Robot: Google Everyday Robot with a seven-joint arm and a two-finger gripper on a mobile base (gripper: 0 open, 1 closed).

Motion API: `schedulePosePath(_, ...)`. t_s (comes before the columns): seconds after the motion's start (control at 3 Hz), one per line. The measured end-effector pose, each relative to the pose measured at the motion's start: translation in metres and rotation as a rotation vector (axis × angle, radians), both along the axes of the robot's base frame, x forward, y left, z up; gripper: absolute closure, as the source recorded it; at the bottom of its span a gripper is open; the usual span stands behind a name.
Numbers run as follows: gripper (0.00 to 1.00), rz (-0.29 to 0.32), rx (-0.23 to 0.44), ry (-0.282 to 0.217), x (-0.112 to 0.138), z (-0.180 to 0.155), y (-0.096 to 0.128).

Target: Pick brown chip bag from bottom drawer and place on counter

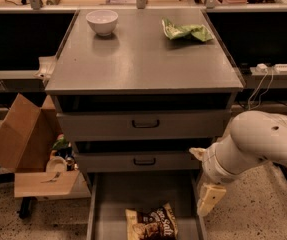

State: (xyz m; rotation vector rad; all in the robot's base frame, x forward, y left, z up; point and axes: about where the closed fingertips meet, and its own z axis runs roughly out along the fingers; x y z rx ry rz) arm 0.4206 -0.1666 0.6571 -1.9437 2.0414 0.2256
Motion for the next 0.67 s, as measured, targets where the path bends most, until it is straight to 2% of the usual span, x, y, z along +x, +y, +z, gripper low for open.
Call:
schedulePosePath(0.33,0.0,0.018,0.014,0.02,0.0,-0.037,0.003)
schedulePosePath(0.67,0.0,0.086,0.049,0.06,-0.005,-0.134,0.019)
